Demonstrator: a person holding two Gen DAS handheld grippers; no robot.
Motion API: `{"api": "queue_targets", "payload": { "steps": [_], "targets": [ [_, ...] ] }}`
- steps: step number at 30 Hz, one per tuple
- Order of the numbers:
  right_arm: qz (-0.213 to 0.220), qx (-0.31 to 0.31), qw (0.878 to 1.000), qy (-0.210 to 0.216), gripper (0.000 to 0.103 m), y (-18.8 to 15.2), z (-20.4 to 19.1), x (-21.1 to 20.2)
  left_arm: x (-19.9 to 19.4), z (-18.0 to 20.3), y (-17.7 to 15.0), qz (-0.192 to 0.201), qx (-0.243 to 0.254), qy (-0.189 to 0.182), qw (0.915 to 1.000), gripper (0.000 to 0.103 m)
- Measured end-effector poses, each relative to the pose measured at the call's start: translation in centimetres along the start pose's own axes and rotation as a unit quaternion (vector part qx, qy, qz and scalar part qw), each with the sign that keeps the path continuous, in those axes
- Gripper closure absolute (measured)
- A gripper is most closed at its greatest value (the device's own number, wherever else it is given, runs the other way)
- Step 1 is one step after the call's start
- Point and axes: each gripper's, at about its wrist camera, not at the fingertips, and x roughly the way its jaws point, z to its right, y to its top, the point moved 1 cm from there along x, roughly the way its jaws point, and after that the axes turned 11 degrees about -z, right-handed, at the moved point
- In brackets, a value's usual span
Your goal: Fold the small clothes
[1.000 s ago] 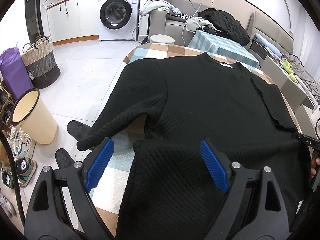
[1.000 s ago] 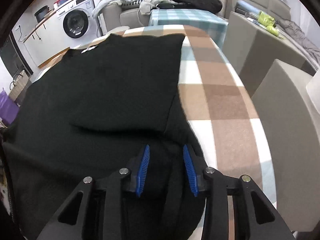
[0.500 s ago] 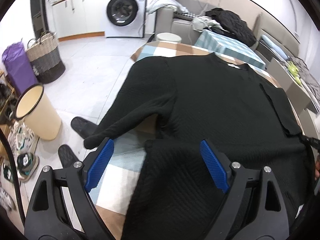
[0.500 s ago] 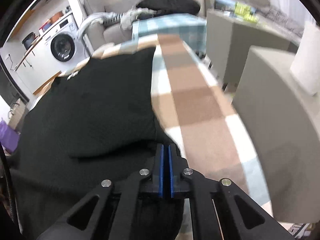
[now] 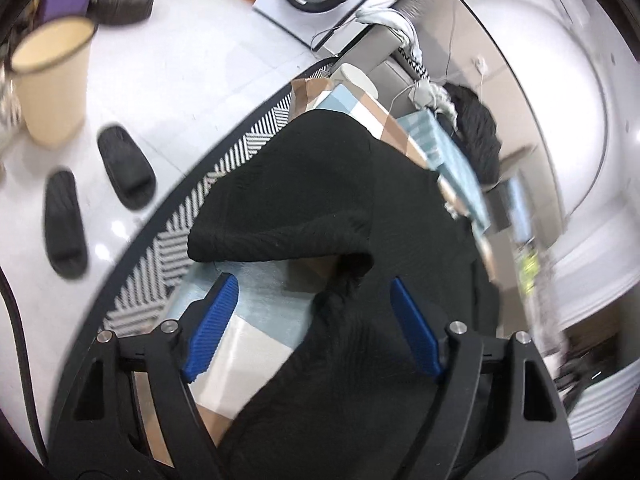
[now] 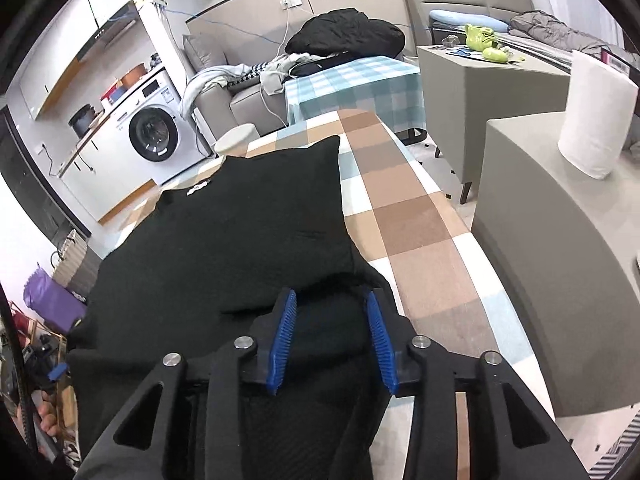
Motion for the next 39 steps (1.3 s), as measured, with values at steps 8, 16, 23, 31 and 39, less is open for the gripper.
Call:
{"api": "queue_targets", "payload": {
  "steps": [8, 16, 23, 31, 39],
  "targets": [
    [-0.007, 0.003, 1.0, 0.006, 0.062, -0.4, -0.3, 0.4, 2.0, -3.2, 2.3, -0.004, -0.084, 0.002, 0.9965, 0.027],
    [-0.003, 0.013, 1.0, 0.007, 0.062, -0.9, 0.1, 0.1, 3.8, -4.1, 4.7, 0.002, -0.106, 0.025, 0.9941, 0.043],
    [0.001, 0.028, 1.0, 0.008, 0.061, -1.4, 1.0, -0.1, 2.6, -3.4, 5.9, 0.059, -0.09, 0.064, 0.9921, 0.1],
    [-0.005, 0.033, 0.999, 0.027, 0.061, -2.1, 1.1, 0.1, 1.4, 11.8, 6.2, 0.133, 0.172, 0.099, 0.9711, 0.1],
    [-0.006, 0.026, 0.999, 0.02, 0.061, -2.1, 1.4, -0.5, 10.2, 20.6, -0.5, -0.038, 0.339, 0.036, 0.9392, 0.046]
  ]
}}
